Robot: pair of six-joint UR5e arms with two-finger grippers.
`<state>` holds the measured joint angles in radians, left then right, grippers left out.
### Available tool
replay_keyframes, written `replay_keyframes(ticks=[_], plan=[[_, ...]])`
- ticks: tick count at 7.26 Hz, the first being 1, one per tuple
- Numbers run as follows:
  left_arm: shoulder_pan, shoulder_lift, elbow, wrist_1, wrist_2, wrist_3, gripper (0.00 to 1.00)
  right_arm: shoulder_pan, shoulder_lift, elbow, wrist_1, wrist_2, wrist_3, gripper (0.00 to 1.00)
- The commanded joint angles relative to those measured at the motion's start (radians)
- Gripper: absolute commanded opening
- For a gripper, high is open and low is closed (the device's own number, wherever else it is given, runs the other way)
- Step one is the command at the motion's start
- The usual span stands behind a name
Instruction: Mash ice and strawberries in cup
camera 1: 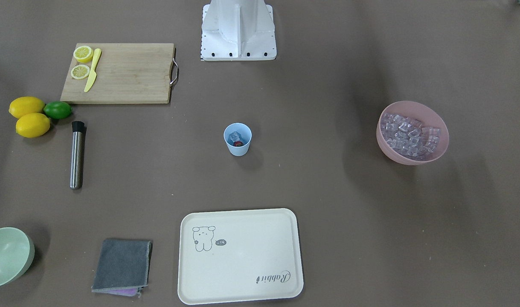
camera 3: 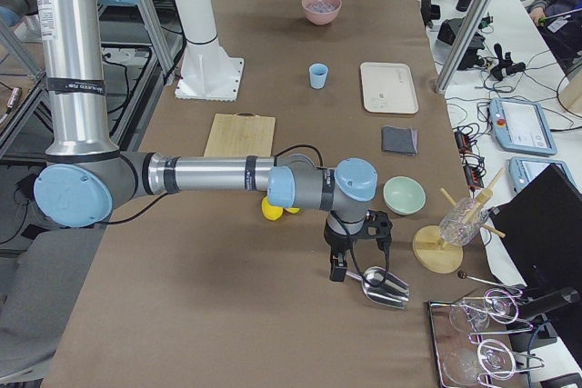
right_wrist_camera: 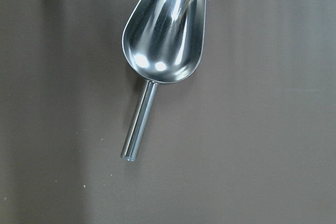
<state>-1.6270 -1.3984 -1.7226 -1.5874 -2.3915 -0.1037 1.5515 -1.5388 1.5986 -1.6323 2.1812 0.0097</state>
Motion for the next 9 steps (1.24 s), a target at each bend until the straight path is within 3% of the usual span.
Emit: replay_keyframes(ticks=[1,9], plan=[[-0.001,0.001,-0.003,0.0,0.002,0.001,0.98,-0.001,-0.004,0.018,0.0,-0.001,0.0,1.0],[0.001,-0.001,0.001,0.003,0.003,-0.001,0.98,-0.001,-0.009,0.03,0.0,0.008,0.001,1.0]])
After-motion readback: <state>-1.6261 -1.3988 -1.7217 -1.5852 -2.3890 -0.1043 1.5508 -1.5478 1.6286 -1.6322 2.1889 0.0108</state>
